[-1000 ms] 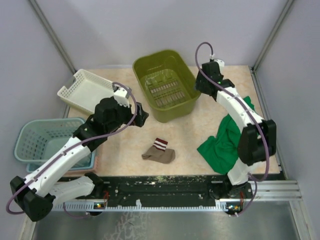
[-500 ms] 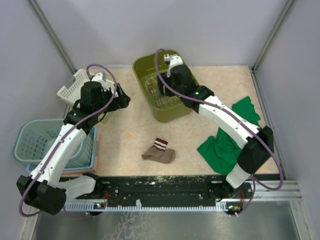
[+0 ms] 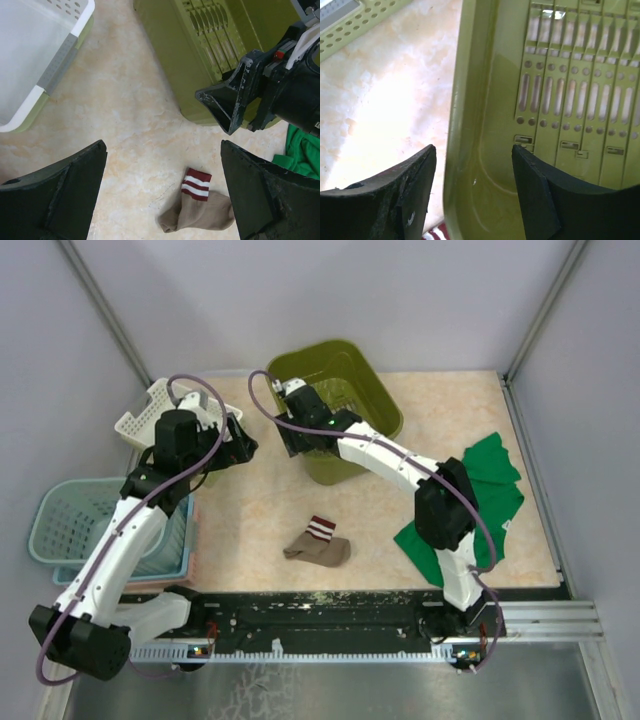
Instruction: Turn the large container upside down
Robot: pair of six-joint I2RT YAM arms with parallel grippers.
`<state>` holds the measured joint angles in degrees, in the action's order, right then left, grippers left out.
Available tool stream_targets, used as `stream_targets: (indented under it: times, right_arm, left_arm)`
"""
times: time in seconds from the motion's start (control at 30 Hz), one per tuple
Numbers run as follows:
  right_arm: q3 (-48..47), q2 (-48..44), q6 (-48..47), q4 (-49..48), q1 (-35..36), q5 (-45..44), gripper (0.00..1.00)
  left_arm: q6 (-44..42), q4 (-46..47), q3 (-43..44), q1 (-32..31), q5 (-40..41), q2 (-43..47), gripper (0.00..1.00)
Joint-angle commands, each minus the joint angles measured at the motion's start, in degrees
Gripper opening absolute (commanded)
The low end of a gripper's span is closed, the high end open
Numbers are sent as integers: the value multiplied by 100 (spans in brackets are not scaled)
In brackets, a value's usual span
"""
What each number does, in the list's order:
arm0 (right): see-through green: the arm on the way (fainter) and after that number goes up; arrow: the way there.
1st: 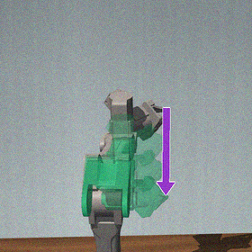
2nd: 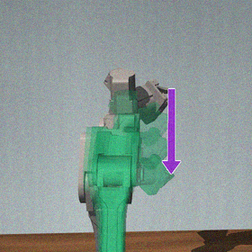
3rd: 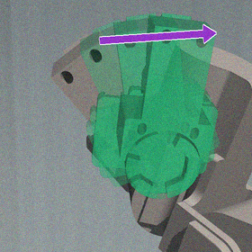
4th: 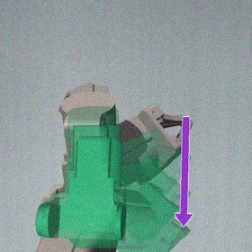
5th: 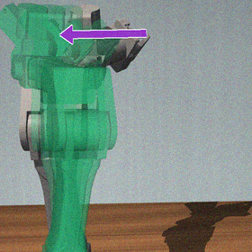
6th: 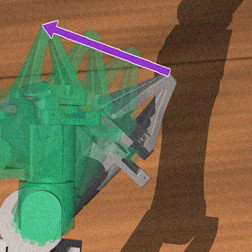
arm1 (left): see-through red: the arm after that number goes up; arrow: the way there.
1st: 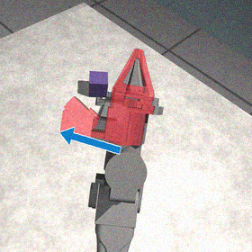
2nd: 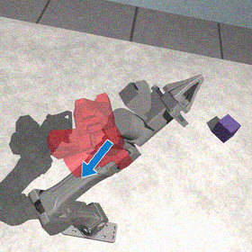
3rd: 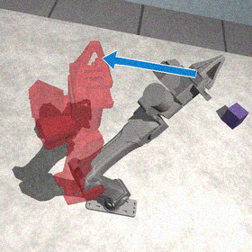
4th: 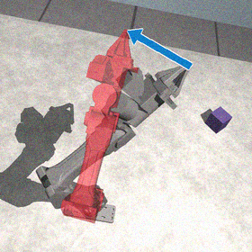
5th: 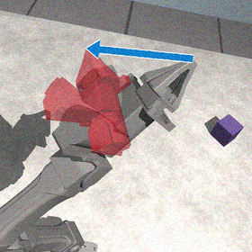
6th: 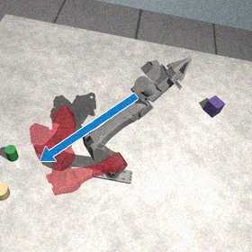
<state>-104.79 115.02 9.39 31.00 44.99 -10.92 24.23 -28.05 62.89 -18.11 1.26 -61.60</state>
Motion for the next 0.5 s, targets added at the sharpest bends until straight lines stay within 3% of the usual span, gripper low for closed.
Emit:
stream_targets:
  times: [0.0, 0.07, 0.17, 0.43, 0.47]
  right_arm:
    - [-375, 63, -51, 2, 135, -105, 57]
    - [-384, 121, -64, 7, 133, -62, 49]
    - [-402, 184, -188, 35, 135, 157, 45]
    - [-679, -104, -7, 291, 133, 553, 10]
    - [-720, -222, 52, 318, 133, 646, 0]
  left_arm:
    - [-14, 150, -198, 55, -181, 157, 99]
    - [-14, 177, -228, 53, -193, 162, 99]
    - [-44, 228, -293, 55, -286, 182, 100]
    - [-125, 468, -440, 62, -506, 294, 99]
    - [-126, 536, -467, 66, -586, 312, 99]
